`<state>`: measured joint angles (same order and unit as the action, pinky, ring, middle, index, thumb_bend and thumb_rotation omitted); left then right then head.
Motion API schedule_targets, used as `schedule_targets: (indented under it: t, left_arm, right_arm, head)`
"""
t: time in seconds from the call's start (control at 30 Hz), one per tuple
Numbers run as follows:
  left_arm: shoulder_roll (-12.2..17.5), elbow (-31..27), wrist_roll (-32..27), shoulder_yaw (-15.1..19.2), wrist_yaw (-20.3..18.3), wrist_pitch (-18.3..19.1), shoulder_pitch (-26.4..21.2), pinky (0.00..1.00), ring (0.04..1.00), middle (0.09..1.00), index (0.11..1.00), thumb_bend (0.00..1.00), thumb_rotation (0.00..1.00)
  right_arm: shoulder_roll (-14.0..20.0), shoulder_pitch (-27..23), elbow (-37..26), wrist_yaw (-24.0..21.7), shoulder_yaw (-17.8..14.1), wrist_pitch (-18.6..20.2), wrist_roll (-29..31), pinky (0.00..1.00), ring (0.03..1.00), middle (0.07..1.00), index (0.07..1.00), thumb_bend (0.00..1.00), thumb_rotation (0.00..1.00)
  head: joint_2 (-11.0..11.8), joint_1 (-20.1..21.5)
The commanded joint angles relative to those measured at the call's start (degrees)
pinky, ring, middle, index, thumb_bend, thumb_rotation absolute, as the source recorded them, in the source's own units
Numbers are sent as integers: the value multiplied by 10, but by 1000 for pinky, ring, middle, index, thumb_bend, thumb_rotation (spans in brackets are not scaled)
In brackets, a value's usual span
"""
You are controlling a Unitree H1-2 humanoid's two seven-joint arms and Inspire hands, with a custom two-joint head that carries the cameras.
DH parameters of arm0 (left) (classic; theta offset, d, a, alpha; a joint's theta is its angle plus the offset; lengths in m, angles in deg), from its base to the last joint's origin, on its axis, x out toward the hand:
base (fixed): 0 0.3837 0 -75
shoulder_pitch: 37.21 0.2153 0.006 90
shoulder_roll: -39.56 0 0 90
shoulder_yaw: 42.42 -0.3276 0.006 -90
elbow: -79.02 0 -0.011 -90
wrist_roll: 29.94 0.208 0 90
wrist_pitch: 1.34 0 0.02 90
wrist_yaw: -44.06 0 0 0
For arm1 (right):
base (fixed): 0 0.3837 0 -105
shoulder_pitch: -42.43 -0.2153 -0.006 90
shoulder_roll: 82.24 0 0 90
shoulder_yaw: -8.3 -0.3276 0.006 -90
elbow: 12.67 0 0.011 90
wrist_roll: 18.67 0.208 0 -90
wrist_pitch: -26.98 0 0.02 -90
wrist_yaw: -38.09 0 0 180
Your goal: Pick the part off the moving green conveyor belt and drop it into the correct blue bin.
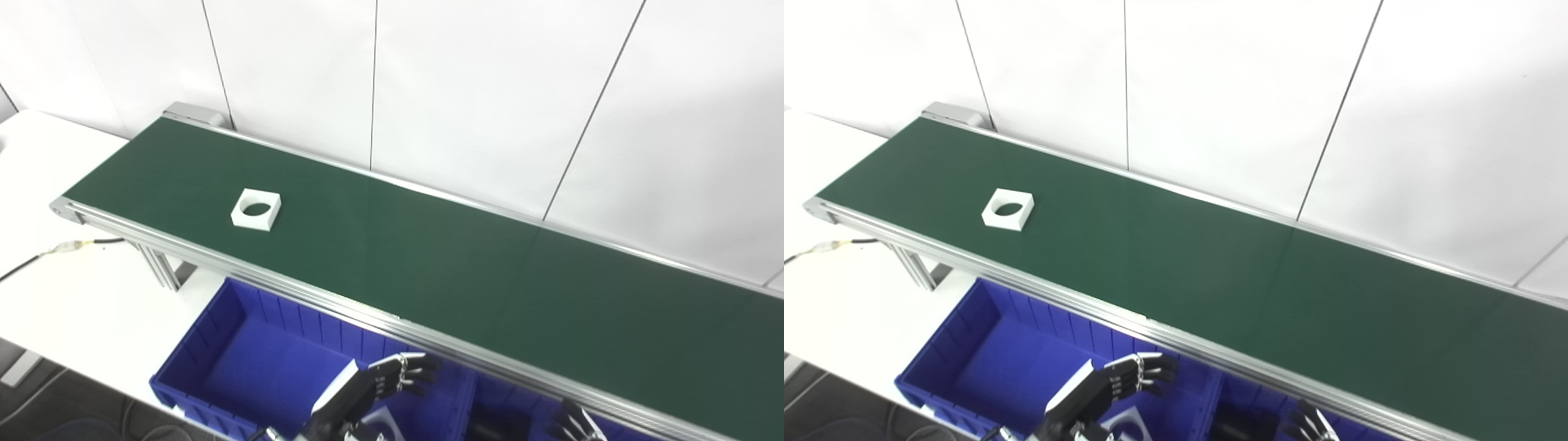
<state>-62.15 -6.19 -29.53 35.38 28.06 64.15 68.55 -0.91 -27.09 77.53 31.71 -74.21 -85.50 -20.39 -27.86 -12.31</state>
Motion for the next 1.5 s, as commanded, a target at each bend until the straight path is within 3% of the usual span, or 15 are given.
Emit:
schedule_targets:
  t: [0.0, 0.17, 0.67, 1.0, 1.33, 1.47]
  left_arm:
    - [2, -9, 0, -1, 7, -24, -7, 711, 784, 824, 795, 893, 99]
    - [4, -3, 0, -1, 6, -24, -9, 707, 777, 819, 789, 899, 102]
    - [7, -4, 7, -1, 9, -24, -21, 682, 767, 810, 783, 894, 109]
    - [7, -55, 11, -5, 13, -22, -42, 677, 769, 813, 784, 893, 79]
    - [5, -114, 24, 14, 31, 3, -80, 692, 782, 809, 782, 925, 163]
    - [3, -123, 44, 25, 44, 4, -99, 758, 819, 826, 800, 903, 180]
  right_arm:
    - [-4, -5, -3, 1, -2, -34, 7, 730, 788, 827, 879, 758, 0]
    - [-7, -6, 3, 6, -4, -39, -1, 715, 782, 824, 879, 771, 0]
    - [-8, -16, 19, 10, -3, -43, -2, 711, 781, 820, 868, 785, 0]
    - [-7, -18, 15, 13, -3, -41, -12, 691, 768, 807, 851, 802, 0]
    - [-11, -21, 8, 23, -4, -43, -32, 647, 740, 787, 821, 828, 0]
    - [-9, -23, 6, 30, -3, -44, -39, 620, 722, 767, 809, 835, 0]
  head:
    - [2, 1]
    - [19, 2]
    - [27, 4]
    - [28, 7]
    - [21, 34]
    - [20, 39]
